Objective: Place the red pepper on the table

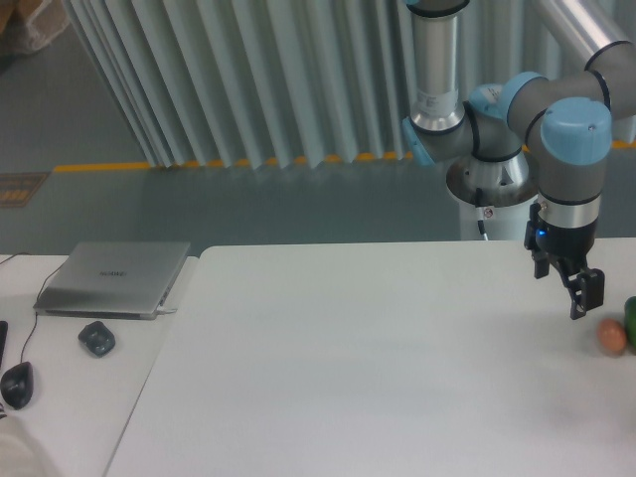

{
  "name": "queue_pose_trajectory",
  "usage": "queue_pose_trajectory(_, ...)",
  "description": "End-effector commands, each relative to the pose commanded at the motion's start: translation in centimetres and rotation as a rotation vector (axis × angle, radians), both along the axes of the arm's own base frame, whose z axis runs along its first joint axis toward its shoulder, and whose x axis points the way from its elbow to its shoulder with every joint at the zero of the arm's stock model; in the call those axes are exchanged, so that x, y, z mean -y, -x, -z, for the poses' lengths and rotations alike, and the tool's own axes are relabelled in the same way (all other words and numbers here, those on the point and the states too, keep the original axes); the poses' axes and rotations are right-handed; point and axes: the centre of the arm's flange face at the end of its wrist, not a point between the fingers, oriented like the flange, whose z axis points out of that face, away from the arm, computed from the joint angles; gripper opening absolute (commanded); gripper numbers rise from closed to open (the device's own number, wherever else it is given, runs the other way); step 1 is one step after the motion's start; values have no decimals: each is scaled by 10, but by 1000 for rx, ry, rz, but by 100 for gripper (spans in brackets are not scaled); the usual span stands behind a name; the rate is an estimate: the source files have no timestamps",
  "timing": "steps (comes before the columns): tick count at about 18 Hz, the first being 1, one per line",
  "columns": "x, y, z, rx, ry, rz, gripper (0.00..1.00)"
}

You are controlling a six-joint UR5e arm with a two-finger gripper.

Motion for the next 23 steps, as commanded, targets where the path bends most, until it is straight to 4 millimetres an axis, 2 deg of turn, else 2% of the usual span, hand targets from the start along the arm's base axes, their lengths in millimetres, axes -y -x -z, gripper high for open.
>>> queue_pose_trajectory(5, 5, -5, 0, -40, 48, -5, 100)
queue_pose_trajectory(10, 10, 1, -1, -39, 41, -15, 100)
queue_pose_trajectory(14, 9, -2, 0, -36, 39, -12, 100)
queue_pose_trajectory(17, 12, -3, 8, -25, 40, -54, 100)
queue_pose_trajectory(19, 10, -2, 6, -42, 34, -55, 100)
queue_pose_trajectory(20, 9, 2, -1, -57, 26, -57, 100)
queue_pose_trajectory(23, 22, 32, -27, -97, -13, -109, 100)
